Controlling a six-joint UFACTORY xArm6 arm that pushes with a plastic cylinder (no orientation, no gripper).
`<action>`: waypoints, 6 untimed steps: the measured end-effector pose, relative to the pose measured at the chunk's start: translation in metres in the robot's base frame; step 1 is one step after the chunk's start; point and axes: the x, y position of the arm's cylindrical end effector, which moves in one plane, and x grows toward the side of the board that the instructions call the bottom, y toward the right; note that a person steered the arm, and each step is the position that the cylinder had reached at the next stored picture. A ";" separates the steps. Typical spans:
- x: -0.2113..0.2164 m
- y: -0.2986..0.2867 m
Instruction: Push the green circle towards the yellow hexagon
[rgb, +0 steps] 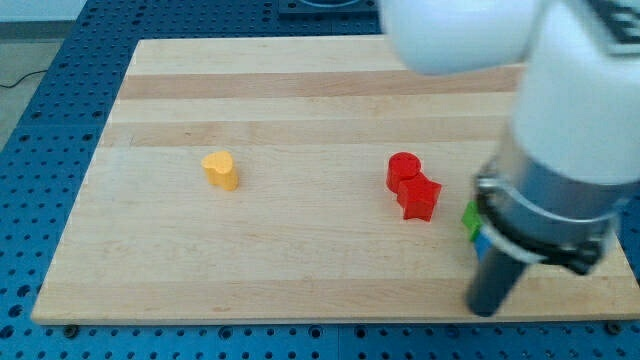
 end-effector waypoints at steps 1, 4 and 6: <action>-0.006 0.059; -0.061 0.058; -0.044 0.045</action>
